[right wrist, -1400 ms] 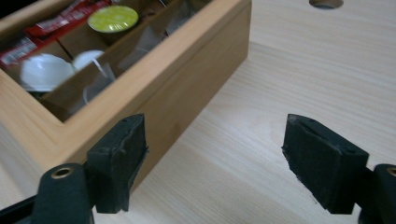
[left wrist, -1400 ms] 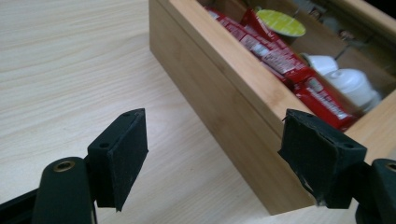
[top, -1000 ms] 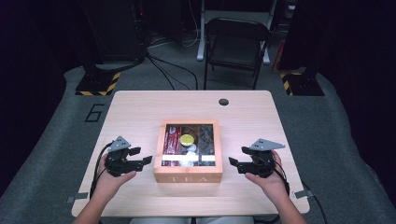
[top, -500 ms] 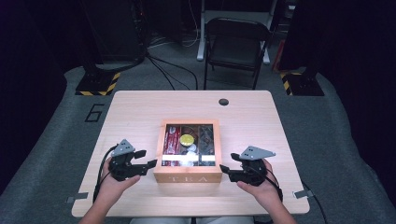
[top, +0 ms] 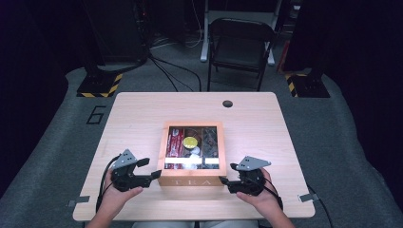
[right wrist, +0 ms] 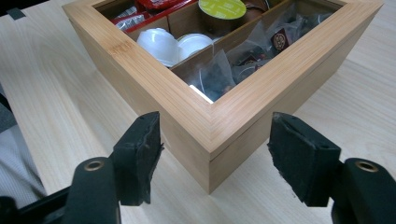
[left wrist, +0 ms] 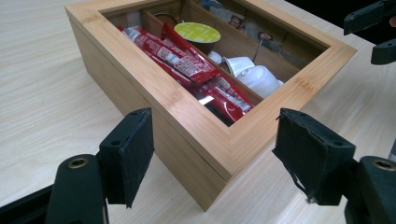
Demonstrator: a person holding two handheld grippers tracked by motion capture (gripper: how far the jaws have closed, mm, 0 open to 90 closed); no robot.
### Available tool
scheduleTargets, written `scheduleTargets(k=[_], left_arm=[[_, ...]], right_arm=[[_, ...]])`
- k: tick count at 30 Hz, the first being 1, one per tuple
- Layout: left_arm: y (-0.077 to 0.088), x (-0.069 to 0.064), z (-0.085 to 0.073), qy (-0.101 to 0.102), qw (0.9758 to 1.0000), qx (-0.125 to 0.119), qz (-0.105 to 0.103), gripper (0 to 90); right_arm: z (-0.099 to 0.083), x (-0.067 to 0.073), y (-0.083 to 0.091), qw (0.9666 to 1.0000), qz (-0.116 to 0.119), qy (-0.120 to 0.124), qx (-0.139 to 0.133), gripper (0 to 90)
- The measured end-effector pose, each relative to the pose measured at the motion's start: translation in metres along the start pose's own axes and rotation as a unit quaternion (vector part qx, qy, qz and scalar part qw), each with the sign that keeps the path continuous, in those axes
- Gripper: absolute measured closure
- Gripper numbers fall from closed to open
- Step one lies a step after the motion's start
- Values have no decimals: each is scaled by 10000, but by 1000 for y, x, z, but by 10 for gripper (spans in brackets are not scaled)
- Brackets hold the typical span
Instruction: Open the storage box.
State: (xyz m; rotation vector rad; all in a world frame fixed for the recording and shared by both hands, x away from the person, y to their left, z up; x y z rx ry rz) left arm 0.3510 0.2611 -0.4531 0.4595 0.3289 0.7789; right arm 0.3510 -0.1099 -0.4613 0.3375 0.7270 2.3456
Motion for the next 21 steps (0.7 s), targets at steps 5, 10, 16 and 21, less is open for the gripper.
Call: scheduleTargets(k=[5, 10, 16, 21], left_arm=[[1, -3, -2, -117, 9999, 62, -92, 313], [-1, -6, -4, -72, 9999, 109, -36, 348], [-3, -9, -11, -108, 9996, 266, -57, 390], [-8, -9, -16, -131, 9992, 371, -107, 435]], right_arm=[[-2, 0, -1, 10000, 59, -51, 29, 310], [-4, 0, -2, 9999, 81, -126, 29, 298], [-7, 1, -7, 9999, 82, -33, 139, 306], [-10, 1, -13, 9997, 0, -17, 255, 385]])
Point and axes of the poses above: each handheld gripper's, and its own axes: y roughly backward along the jaws, z roughly out of its top, x roughly to its left, the point moved 2 cm from there along -y, roughly forward along the jaws, and after that the axes turned 1 degree about z, right-handed, at the moved point
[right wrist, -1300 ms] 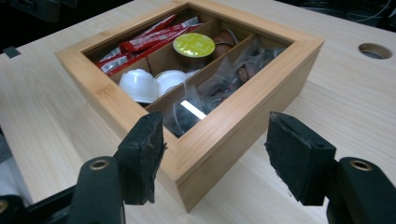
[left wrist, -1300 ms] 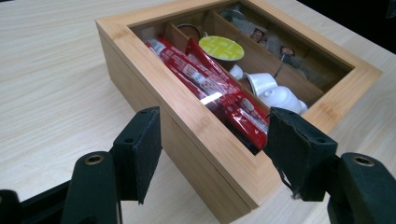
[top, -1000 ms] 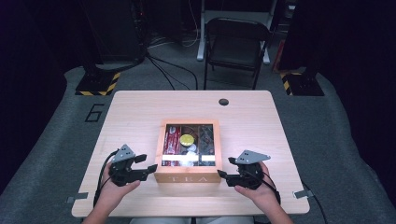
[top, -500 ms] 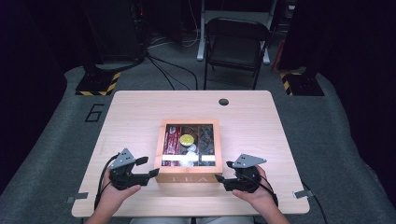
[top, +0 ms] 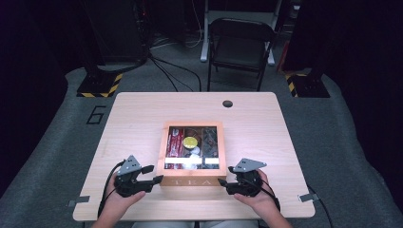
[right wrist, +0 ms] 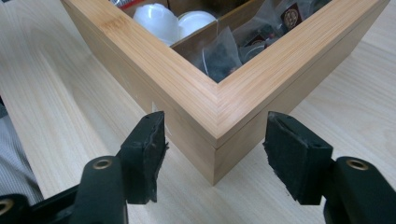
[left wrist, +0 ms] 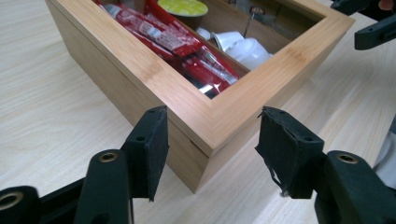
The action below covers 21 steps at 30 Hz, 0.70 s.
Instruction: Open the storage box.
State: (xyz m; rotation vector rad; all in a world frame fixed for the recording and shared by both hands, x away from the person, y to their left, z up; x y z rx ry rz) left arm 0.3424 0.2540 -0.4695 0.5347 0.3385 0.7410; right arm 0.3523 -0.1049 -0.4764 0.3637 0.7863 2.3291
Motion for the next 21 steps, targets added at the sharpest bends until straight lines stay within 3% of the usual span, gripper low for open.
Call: scheduleTargets(k=[7, 11, 16, 21], left_arm=[[-9, -2, -7, -115, 9997, 217, 46, 475], [-12, -1, -10, -77, 9997, 209, 108, 498], [-15, 0, -13, -171, 9991, 345, 156, 522], [-17, -1, -14, -210, 9989, 366, 210, 525]], right_arm=[[-3, 0, -5, 10000, -48, 43, 52, 475], [-3, 0, -6, 9998, -76, 147, 63, 514], [-4, -1, -7, 9997, -73, 234, 49, 517], [-4, 0, -6, 9998, -88, 160, 47, 534]])
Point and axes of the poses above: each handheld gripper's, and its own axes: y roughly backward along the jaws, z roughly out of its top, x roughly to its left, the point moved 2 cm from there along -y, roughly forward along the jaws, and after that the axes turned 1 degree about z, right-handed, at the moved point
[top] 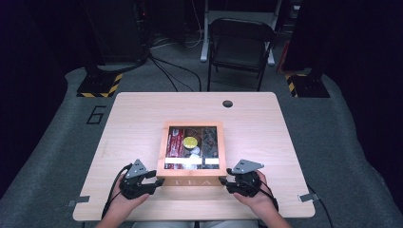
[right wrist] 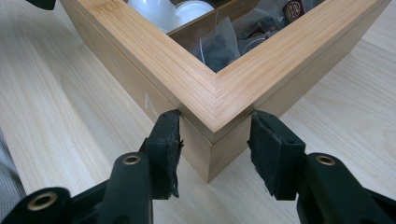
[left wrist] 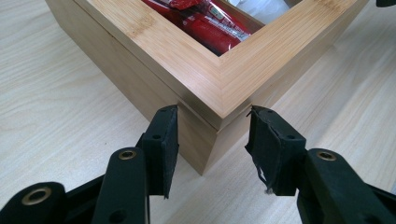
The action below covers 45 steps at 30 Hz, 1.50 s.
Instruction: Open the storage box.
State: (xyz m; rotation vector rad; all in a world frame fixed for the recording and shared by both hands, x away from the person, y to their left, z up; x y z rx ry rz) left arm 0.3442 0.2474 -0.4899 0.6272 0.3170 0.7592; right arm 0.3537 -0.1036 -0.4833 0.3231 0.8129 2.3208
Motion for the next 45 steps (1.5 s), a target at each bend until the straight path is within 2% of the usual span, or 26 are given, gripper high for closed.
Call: scheduleTargets(k=[1, 3, 5, 7, 11, 16, 21, 22, 23, 26, 30, 33, 38, 45], left_arm=[[1, 0, 0, -7, 10000, 10, -8, 525], [3, -1, 2, -24, 9999, -135, 72, 525], [5, -2, 4, -62, 9999, -120, 9, 544], [5, -2, 4, -96, 9998, -150, 90, 548], [6, -3, 6, -46, 9998, -184, 57, 550], [7, -2, 10, -6, 9992, -398, 88, 547], [4, -3, 13, 35, 9990, -429, 110, 535], [4, -2, 14, 64, 9991, -427, 59, 529], [3, -1, 15, 5, 9991, -419, 86, 520], [3, -2, 19, 40, 9992, -402, 68, 480], [4, -2, 25, 90, 9991, -406, 93, 440], [6, 0, 30, 62, 9992, -386, 81, 437], [11, 2, 39, 162, 9990, -402, 96, 439], [19, 6, 54, 186, 9987, -428, 213, 439]], right_arm=[[0, 0, 0, 10000, -7, 2, 0, 536], [0, 1, 0, 10000, -7, -19, -3, 542], [0, 1, 1, 10000, -16, -25, -21, 563], [1, 0, 2, 10000, 35, -27, -42, 573], [2, 1, 3, 9999, -10, -66, -78, 575], [5, 0, 7, 9996, -14, -104, -260, 574], [8, 0, 7, 9994, -54, -127, -332, 563], [9, 0, 7, 9993, -63, -129, -337, 557], [10, 0, 6, 9993, -54, -121, -342, 549], [12, -1, 5, 9993, -76, -93, -347, 524], [17, -1, 5, 9990, -98, -171, -390, 494], [21, -3, 6, 9989, -52, -250, -403, 490], [29, -5, 11, 9985, -75, -283, -461, 491], [43, -11, 16, 9978, -48, -400, -531, 491]])
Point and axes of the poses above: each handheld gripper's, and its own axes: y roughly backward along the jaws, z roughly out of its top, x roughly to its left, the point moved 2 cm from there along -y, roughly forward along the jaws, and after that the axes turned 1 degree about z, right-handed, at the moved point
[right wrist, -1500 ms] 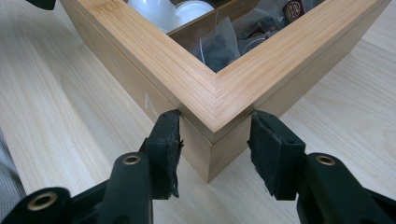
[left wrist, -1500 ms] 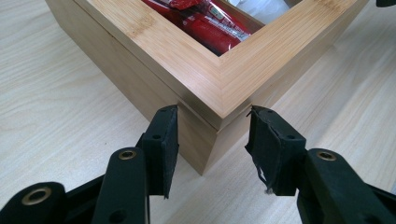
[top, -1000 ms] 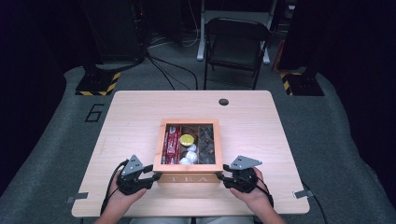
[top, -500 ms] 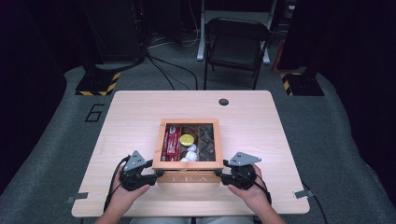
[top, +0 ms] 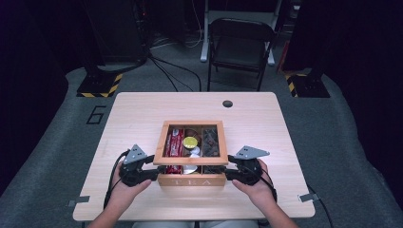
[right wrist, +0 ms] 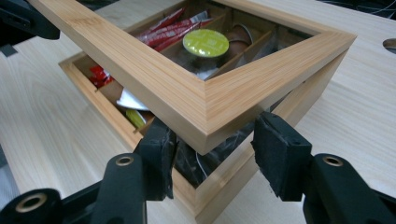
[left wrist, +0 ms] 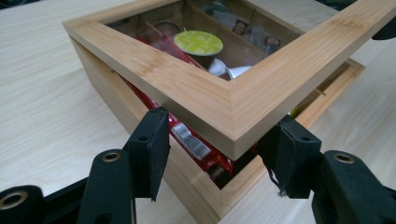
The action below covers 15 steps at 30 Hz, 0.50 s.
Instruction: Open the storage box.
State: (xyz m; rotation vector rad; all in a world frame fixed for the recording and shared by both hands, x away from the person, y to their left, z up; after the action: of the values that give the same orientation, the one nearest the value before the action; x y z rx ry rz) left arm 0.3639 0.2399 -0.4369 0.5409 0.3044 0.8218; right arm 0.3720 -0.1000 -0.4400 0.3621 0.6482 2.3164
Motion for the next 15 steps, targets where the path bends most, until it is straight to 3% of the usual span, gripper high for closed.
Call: scheduleTargets(k=[4, 8, 11, 15], left_arm=[[4, 3, 10, 34, 9999, -78, 101, 437], [8, 4, 22, -68, 9996, -154, 238, 437], [11, 4, 30, -129, 9990, -228, 363, 437], [14, 7, 42, -174, 9985, -383, 344, 441]], right_arm=[[10, -4, 2, 9999, 23, -119, -40, 490], [20, -8, 5, 9998, -73, -156, -80, 483], [29, -9, 9, 9997, -165, -89, -151, 483], [43, -9, 13, 9994, -281, 67, -202, 477]])
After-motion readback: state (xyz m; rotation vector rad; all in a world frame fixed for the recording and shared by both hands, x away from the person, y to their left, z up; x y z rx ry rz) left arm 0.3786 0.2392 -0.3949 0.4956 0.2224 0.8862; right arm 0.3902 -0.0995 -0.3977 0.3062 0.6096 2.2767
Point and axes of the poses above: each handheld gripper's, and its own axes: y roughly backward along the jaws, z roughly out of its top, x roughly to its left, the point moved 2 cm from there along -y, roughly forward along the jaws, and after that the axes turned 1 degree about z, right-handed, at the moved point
